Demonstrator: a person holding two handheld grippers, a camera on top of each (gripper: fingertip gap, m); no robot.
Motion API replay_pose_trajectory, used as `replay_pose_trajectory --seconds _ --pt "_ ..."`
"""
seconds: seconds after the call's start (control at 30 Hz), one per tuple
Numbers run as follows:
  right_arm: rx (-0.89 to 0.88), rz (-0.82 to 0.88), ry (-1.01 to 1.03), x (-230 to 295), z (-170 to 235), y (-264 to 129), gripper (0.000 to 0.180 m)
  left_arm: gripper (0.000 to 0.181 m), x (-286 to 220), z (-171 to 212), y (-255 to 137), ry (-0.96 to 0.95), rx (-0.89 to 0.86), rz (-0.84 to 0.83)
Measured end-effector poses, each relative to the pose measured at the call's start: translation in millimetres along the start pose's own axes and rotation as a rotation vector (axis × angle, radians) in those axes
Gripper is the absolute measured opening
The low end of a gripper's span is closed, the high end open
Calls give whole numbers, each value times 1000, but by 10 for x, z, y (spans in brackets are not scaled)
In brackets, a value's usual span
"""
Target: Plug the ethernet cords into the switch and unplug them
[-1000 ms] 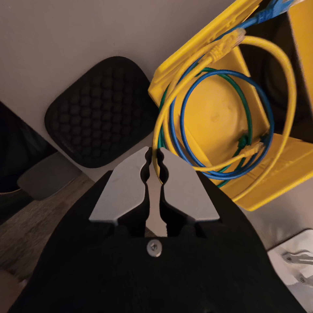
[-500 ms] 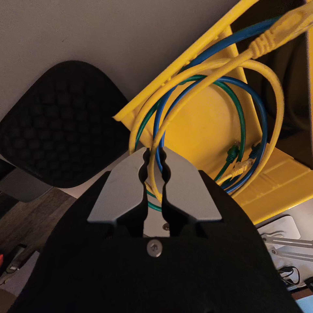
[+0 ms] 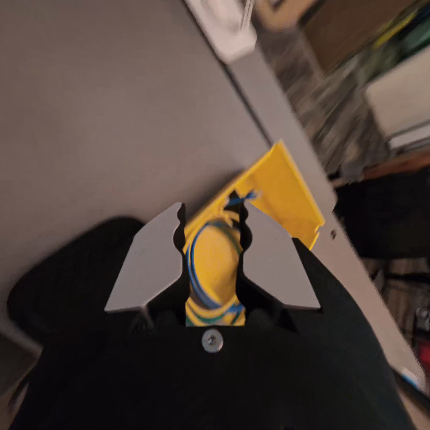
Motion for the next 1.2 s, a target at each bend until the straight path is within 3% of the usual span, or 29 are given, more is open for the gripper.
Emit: replay_pose_trajectory --seconds 0.2,0.33,0.43,0.5,0.53,0.6,0.73,0.8,0.97,1.07,1.2 --pt "-480 64 -271 813 -1042 -175 54 42 -281 -257 -111 48 -212 215" --pt "-613 -124 -189 1025 -1418 -111 57 42 -371 -405 -231 29 -319 299" --pt "-699 -315 -105 1128 -1556 14 69 42 -374 -486 -289 -23 -393 342" --pt "-753 -326 -65 1168 -1645 79 68 42 -392 -512 -299 -47 -422 389" --pt "-790 -328 -59 1185 -1678 84 61 42 -394 -515 -291 -58 -424 403" --pt "-884 -309 -56 1179 -1702 63 30 43 -386 -515 -279 -84 -441 427" --pt "-946 -382 -23 1156 -1639 96 29 45 -370 -419 -235 -165 -396 560" --pt "-941 -328 3 1095 -1562 137 28 56 -296 -333 -216 -195 -359 544" --pt "-728 -75 -23 429 -1221 102 28 60 -19 -58 -250 -258 -266 394" --pt "-306 62 -22 -405 -761 361 29 59 93 65 -304 -283 -220 340" --pt "269 26 29 -1201 -49 963 28 51 170 140 -327 -311 -170 291"
Point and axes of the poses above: each gripper's, where its closed fingertips meet, y out along the fingers, z out of its underside, x = y × z across the jaws, the point moved 7 cm from there along -y, back along the fingers, and after that the axes turned 6 degrees about x, right-handed, at the moved point
